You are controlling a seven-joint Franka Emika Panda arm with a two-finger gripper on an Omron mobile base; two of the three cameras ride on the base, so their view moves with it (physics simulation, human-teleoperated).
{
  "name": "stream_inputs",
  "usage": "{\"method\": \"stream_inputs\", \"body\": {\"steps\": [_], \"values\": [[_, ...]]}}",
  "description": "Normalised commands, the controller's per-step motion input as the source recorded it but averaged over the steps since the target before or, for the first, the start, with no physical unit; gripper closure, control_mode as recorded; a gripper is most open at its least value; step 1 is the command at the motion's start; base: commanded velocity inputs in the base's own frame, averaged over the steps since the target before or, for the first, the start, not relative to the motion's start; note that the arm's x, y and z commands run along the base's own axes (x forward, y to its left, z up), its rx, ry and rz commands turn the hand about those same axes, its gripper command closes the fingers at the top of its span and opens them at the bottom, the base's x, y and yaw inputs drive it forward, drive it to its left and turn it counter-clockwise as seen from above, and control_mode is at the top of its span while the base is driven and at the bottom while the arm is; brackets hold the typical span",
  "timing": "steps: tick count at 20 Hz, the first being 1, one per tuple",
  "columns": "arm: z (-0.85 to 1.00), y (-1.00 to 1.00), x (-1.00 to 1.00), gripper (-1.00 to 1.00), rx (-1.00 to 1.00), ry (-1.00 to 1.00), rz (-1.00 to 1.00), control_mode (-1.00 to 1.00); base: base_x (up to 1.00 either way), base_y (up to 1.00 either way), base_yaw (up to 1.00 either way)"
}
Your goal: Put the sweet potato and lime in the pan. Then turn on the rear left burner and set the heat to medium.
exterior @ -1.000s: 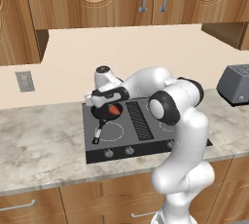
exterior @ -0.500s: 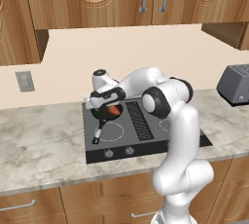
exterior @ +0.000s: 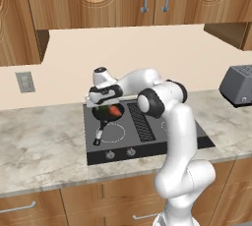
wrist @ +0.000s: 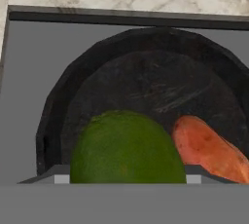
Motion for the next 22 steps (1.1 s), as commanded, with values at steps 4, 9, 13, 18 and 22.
{"method": "stream_inputs", "body": {"steps": [4,9,13,18,22], "values": [[-0.21,0.0,0.0,1.0,0.0,0.12,0.06,-1.0,0.0,0.0,0.0],[-0.21,0.0,0.0,1.0,0.0,0.05,0.06,-1.0,0.0,0.0,0.0],[0.0,0.0,0.0,1.0,0.0,0.02,0.04,-1.0,0.0,0.0,0.0],[0.0,0.0,0.0,-1.0,0.0,0.0,0.02,-1.0,0.0,0.0,0.0],[0.0,0.0,0.0,-1.0,0.0,0.0,0.0,-1.0,0.0,0.0,0.0]]}}
